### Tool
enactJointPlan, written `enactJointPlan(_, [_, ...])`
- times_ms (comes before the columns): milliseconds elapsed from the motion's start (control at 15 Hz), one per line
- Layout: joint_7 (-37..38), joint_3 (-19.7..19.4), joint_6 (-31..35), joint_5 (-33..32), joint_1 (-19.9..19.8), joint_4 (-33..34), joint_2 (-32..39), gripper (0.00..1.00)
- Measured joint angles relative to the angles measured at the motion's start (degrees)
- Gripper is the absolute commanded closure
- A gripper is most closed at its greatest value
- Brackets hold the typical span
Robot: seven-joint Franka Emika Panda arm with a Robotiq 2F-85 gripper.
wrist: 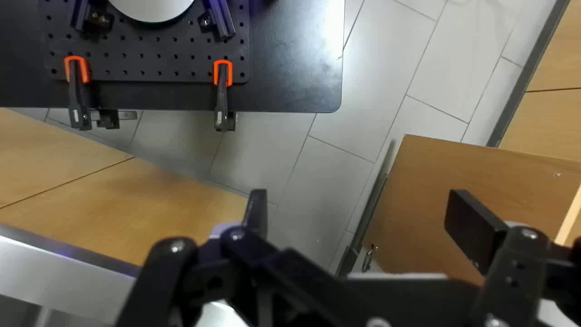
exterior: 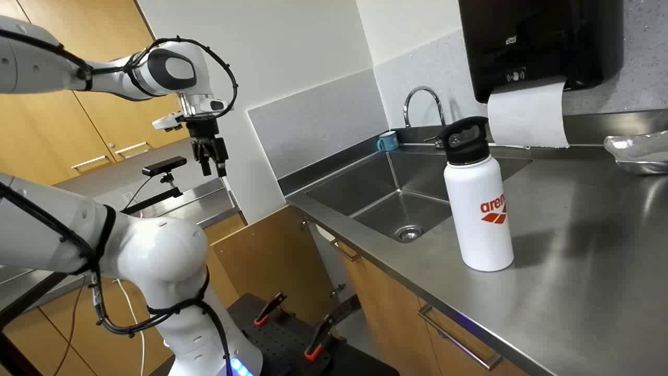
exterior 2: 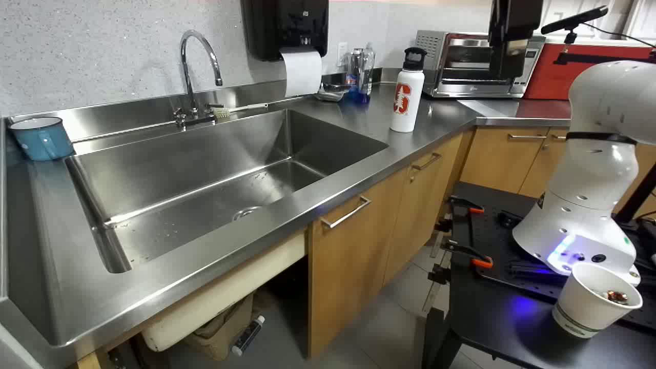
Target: Close the open cabinet door on the left
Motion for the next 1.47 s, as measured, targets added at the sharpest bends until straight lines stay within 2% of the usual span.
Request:
enactJointPlan(533, [-0.4, 0.2, 0.0, 0.0, 0.0, 0.0, 0.1, 0.00])
enactJointPlan(667, [-4.2, 1.3, 0.2, -0.3, 0.3, 0.0, 1.0, 0.00])
enactJointPlan(1067, [-15.3, 7.4, 8.3, -2.3, 4.3, 0.0, 10.1, 0.00])
enactJointPlan(1200, [-18.4, 8.4, 10.7, -4.1, 6.2, 0.4, 13.8, 0.00])
enactJointPlan(1467, [-20.4, 9.1, 10.8, -6.7, 8.3, 2.1, 18.6, 0.00])
